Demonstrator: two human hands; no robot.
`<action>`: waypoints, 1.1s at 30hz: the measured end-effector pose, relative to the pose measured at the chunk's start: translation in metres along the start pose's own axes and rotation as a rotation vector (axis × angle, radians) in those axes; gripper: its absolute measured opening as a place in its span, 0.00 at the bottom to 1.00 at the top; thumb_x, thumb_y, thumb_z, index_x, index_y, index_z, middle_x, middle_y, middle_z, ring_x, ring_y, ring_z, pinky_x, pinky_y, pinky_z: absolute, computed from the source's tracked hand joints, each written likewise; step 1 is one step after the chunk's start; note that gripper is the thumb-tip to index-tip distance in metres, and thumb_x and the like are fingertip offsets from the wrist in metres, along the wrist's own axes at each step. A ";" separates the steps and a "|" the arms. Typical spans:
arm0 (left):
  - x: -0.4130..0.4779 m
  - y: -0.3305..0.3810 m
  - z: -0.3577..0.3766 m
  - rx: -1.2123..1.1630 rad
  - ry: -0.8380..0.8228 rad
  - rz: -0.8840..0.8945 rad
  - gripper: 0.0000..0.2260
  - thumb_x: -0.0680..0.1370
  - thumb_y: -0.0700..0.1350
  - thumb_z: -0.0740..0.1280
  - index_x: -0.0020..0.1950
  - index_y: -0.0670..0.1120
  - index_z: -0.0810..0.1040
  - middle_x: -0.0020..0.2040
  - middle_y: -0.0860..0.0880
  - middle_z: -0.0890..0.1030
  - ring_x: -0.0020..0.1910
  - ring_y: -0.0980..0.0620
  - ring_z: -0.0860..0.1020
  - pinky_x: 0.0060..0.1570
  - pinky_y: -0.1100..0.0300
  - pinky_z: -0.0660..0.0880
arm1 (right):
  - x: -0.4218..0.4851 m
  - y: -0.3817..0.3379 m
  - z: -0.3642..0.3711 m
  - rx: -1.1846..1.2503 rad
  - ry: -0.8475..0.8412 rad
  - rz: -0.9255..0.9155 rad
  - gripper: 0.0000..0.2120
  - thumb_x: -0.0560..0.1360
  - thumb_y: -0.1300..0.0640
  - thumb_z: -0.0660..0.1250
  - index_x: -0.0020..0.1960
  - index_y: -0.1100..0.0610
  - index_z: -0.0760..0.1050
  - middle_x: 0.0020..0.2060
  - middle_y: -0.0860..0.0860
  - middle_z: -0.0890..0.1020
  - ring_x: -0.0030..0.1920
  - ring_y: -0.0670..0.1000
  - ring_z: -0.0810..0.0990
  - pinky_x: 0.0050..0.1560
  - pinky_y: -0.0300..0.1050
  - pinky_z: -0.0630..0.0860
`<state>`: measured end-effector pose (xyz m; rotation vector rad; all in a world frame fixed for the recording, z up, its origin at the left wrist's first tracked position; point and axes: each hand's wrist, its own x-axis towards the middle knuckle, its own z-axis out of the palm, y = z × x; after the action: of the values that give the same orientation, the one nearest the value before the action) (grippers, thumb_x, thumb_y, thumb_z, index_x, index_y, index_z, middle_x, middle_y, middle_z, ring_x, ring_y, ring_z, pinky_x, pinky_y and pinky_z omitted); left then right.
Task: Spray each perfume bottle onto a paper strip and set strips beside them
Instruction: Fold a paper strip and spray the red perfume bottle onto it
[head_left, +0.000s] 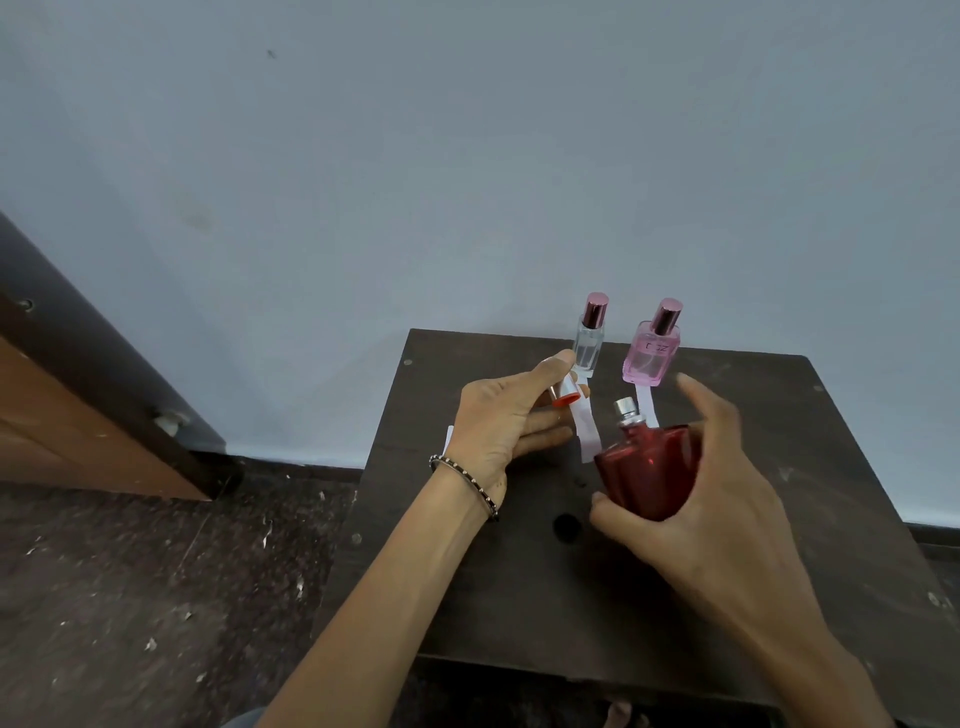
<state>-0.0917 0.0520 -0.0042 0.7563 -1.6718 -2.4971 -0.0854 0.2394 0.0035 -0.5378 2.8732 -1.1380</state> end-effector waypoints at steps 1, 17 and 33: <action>0.000 0.000 0.000 0.002 0.004 0.003 0.16 0.72 0.52 0.76 0.53 0.43 0.85 0.46 0.45 0.88 0.45 0.47 0.87 0.45 0.52 0.84 | 0.001 0.001 -0.002 0.083 -0.031 0.049 0.55 0.55 0.37 0.80 0.72 0.39 0.51 0.55 0.42 0.69 0.52 0.47 0.73 0.54 0.47 0.73; 0.004 0.000 0.000 -0.089 -0.028 -0.026 0.17 0.73 0.53 0.74 0.54 0.43 0.83 0.46 0.43 0.88 0.44 0.44 0.87 0.36 0.54 0.83 | 0.009 0.002 -0.026 1.285 -0.258 0.403 0.29 0.66 0.48 0.72 0.66 0.52 0.73 0.57 0.54 0.85 0.53 0.53 0.85 0.40 0.47 0.83; 0.001 0.007 -0.001 0.052 0.103 0.030 0.22 0.72 0.58 0.73 0.56 0.41 0.84 0.46 0.46 0.88 0.48 0.48 0.86 0.52 0.50 0.82 | 0.008 -0.005 -0.027 0.884 -0.467 0.364 0.21 0.68 0.45 0.77 0.58 0.50 0.82 0.40 0.57 0.86 0.27 0.48 0.80 0.18 0.36 0.69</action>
<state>-0.0941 0.0478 0.0008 0.8424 -1.7066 -2.3598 -0.0950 0.2519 0.0277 -0.1787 1.7314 -1.7169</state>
